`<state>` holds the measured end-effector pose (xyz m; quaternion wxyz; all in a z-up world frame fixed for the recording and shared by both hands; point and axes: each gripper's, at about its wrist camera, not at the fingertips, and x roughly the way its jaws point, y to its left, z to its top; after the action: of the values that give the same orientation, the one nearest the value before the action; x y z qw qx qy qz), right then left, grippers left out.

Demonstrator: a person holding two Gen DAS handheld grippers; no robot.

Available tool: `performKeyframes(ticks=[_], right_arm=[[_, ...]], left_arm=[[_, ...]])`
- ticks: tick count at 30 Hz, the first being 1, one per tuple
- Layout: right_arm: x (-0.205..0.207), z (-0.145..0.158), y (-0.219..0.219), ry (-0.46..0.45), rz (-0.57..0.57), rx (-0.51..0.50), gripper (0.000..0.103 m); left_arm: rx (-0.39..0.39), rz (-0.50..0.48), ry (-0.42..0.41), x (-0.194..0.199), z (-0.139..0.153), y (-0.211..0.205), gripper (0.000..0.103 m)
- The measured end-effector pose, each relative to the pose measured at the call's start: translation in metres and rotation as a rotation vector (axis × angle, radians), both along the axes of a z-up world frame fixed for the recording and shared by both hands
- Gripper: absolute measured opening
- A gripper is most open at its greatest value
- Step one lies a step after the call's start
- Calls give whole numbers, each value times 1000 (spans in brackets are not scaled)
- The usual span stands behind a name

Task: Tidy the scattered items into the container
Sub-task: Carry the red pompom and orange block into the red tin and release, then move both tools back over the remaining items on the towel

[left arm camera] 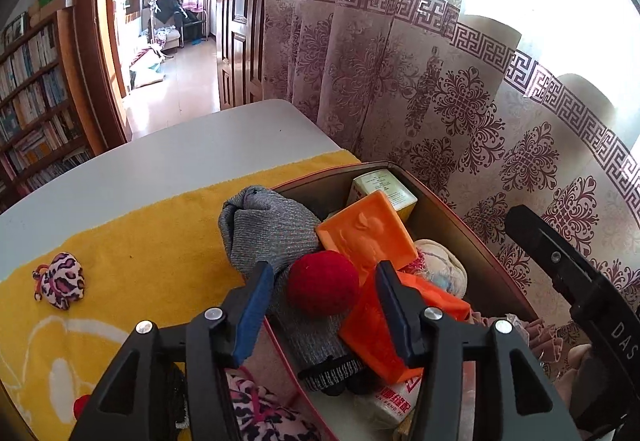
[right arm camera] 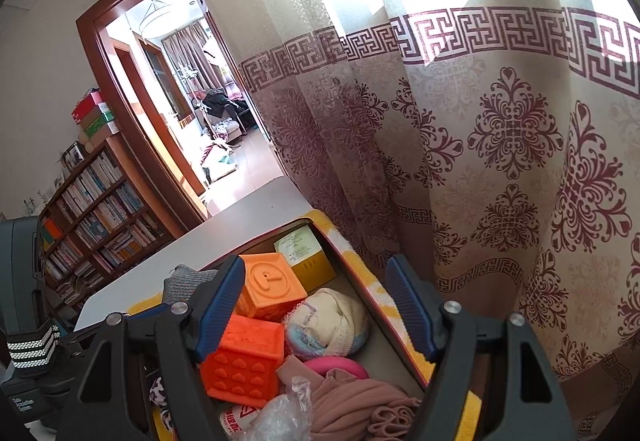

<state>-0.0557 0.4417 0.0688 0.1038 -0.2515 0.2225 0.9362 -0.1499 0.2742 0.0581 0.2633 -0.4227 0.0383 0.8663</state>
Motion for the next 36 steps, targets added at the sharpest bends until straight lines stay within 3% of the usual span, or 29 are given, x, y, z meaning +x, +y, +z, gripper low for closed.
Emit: performKeyframes(ticks=[9, 12, 13, 21, 26, 29, 36], right_arm=[[-3, -4, -9, -15, 18, 32, 77], [-4, -6, -12, -19, 27, 47, 77], [-4, -6, -14, -20, 30, 51, 77], [-6, -9, -25, -16, 65, 94, 77], [-8, -10, -34, -15, 86, 137, 77], [-11, -12, -39, -24, 94, 161, 77], [-10, 0, -50, -37, 122, 195, 77]], left_arm=[[7, 57, 6, 13, 1, -29, 56], [24, 120, 8, 16, 1, -52, 80], [30, 147, 14, 18, 2, -62, 82], [44, 277, 5, 34, 1, -141, 82], [3, 358, -18, 52, -15, -192, 82], [17, 400, -36, 62, -23, -222, 82], [-11, 400, -36, 77, -32, -250, 82]])
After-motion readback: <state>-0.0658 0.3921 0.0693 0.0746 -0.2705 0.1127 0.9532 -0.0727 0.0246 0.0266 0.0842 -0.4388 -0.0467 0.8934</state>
